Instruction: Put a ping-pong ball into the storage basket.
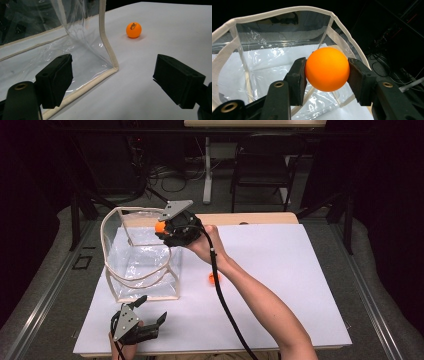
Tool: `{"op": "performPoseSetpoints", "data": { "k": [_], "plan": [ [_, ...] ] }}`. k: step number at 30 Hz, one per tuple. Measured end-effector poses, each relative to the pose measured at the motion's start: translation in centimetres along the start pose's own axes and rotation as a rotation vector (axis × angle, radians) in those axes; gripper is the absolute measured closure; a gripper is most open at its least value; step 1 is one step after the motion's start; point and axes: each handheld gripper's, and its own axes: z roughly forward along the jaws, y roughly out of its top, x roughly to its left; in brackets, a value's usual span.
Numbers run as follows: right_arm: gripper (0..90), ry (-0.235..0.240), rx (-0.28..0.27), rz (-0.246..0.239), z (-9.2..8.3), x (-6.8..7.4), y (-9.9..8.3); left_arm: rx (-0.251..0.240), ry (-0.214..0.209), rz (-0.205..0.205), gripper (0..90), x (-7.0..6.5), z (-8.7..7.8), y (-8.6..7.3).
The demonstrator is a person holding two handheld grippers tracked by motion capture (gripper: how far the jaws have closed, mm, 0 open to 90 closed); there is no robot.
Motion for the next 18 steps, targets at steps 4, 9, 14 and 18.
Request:
{"op": "performPoseSetpoints", "data": {
  "k": [4,9,14,18],
  "plan": [
    [51.2,0.011,0.005,-0.011,0.3,0.3,0.3,0.0,-0.001,-0.001,15.7,0.0,0.0,0.0],
    [51.2,0.023,0.018,-0.02,0.9,0.7,0.5,0.0,-0.002,-0.004,15.7,0.0,0.0,-0.1],
    [51.2,0.038,0.029,-0.02,1.3,1.0,0.6,0.001,-0.003,-0.003,15.7,0.0,0.1,0.0],
    [51.1,0.046,0.041,-0.019,1.4,1.1,0.7,0.0,0.001,-0.002,15.7,0.0,0.0,0.0]
  ]
}}
